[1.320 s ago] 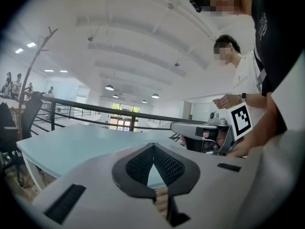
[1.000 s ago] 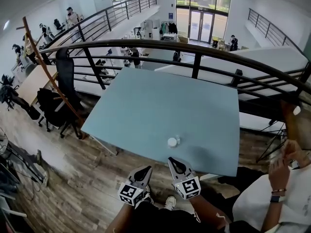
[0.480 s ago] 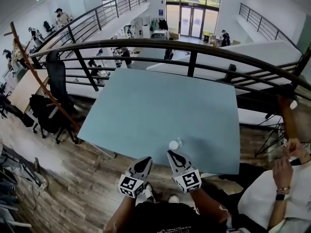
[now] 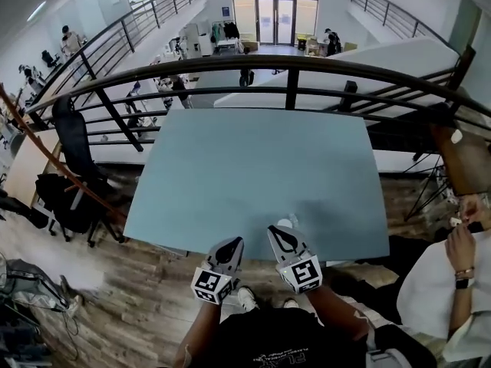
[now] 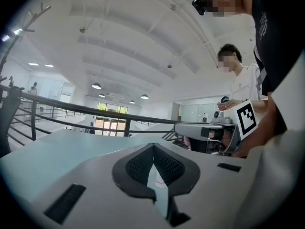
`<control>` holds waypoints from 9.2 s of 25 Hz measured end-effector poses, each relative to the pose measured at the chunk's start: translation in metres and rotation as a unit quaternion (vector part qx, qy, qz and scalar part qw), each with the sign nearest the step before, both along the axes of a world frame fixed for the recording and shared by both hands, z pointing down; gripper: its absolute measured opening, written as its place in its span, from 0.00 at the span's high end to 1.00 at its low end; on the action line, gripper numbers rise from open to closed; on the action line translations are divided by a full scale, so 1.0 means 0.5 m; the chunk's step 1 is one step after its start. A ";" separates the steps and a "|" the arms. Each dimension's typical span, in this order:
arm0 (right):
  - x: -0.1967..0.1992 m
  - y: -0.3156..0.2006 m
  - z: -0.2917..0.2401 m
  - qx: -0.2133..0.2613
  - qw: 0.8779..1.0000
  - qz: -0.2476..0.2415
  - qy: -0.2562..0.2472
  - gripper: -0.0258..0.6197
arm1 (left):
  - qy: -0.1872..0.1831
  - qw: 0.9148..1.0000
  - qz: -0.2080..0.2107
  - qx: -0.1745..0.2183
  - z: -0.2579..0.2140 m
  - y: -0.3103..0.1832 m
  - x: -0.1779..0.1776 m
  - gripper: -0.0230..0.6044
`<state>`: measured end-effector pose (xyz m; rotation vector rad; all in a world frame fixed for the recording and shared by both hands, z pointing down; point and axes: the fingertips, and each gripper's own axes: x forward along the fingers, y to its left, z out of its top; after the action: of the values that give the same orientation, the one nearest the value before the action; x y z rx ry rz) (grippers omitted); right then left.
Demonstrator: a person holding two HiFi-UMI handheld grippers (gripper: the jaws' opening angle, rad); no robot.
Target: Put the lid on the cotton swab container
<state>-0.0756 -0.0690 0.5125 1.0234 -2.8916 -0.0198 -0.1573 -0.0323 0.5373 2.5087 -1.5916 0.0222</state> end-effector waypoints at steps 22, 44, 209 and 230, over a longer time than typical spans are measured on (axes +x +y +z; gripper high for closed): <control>0.006 -0.088 0.009 -0.005 0.993 0.116 0.020 0.93 | 0.012 0.993 0.115 0.004 -0.018 -0.105 0.010 0.94; 0.102 -0.280 0.004 -0.015 0.997 0.078 0.005 0.93 | 0.006 0.997 0.070 0.018 -0.040 -0.272 0.104 0.94; 0.116 -0.180 0.327 -0.158 0.979 -0.017 0.128 0.93 | -0.162 0.956 0.192 -0.151 0.378 -0.253 0.294 0.57; 0.110 -0.176 0.333 -0.148 0.979 -0.032 0.137 0.93 | -0.148 0.956 0.207 -0.144 0.377 -0.250 0.292 0.57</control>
<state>-0.0208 -0.1571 0.6788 0.8033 -2.5773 0.2396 -0.0111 -0.1574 0.7259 2.6315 -1.0148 0.6592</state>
